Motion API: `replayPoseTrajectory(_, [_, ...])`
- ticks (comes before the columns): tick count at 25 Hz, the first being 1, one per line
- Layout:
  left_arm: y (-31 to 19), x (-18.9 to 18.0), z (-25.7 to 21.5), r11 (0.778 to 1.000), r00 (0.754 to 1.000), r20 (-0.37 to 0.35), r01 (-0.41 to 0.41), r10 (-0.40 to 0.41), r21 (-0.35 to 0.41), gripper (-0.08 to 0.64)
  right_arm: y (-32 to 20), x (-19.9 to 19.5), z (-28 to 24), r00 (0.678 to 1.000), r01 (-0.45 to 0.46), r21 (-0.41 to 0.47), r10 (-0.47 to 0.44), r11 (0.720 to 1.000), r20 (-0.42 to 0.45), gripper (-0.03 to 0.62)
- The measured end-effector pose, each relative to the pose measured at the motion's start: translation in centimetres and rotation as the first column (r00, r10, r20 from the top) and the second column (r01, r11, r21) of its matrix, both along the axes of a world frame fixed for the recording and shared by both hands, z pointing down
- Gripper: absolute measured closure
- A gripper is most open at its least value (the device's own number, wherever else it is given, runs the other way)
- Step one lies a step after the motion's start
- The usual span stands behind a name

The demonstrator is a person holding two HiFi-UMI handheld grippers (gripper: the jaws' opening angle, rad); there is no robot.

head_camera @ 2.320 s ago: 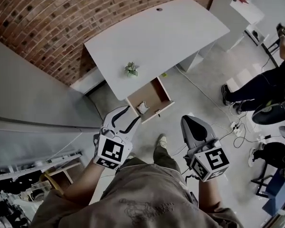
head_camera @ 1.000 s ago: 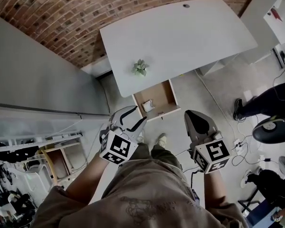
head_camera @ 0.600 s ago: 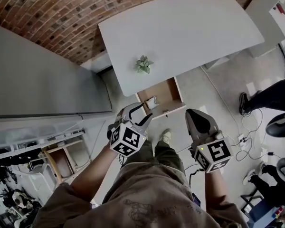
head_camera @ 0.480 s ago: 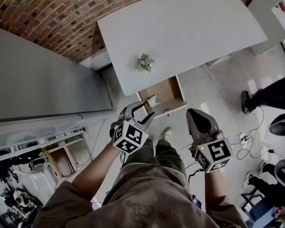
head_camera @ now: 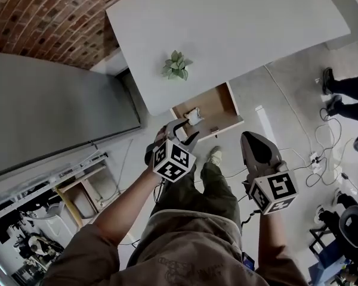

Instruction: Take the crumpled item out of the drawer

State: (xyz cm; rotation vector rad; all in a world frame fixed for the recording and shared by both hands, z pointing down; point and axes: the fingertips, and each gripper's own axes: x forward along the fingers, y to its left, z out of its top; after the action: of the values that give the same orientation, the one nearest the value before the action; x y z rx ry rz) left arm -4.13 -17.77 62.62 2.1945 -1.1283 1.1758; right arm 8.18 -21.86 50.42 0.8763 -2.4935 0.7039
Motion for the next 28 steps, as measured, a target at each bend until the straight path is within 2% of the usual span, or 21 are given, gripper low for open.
replayPoseTrajectory(4, [-0.1, -0.7, 5.2, 0.998, 0.999, 0.033, -0.017, 0.019, -0.055, 0.373, -0.4, -0.1, 3.3, 1.0, -0.012, -0.035, 0.011, 0.999, -0.013, 0.564])
replayPoseTrajectory(12, [0.0, -1.9, 13.9, 0.99, 0.995, 0.082, -0.043, 0.054, -0.138, 0.373, 0.7, -2.7, 9.4, 1.0, 0.026, -0.088, -0.027, 0.996, -0.011, 0.564])
replayPoseTrajectory(14, [-0.4, -2.2, 15.8, 0.985, 0.988, 0.119, -0.074, 0.094, -0.156, 0.373, 1.0, -3.2, 10.9, 0.999, 0.031, -0.104, -0.032, 0.994, -0.013, 0.563])
replayPoseTrajectory(17, [-1.3, -2.6, 18.1, 0.973, 0.967, 0.185, -0.139, 0.173, -0.185, 0.373, 1.3, -3.6, 13.2, 0.998, 0.041, -0.13, -0.045, 0.991, -0.032, 0.565])
replayPoseTrajectory(22, [-2.0, -2.6, 20.8, 0.955, 0.966, 0.17, -0.146, 0.193, -0.257, 0.371, 1.1, -4.4, 15.9, 0.997, 0.051, -0.147, -0.058, 0.988, -0.044, 0.563])
replayPoseTrajectory(28, [-1.9, -2.4, 23.3, 0.916, 0.924, 0.225, -0.225, 0.309, -0.332, 0.364, 0.1, -4.1, 18.0, 0.998, 0.024, -0.157, -0.033, 0.987, -0.053, 0.565])
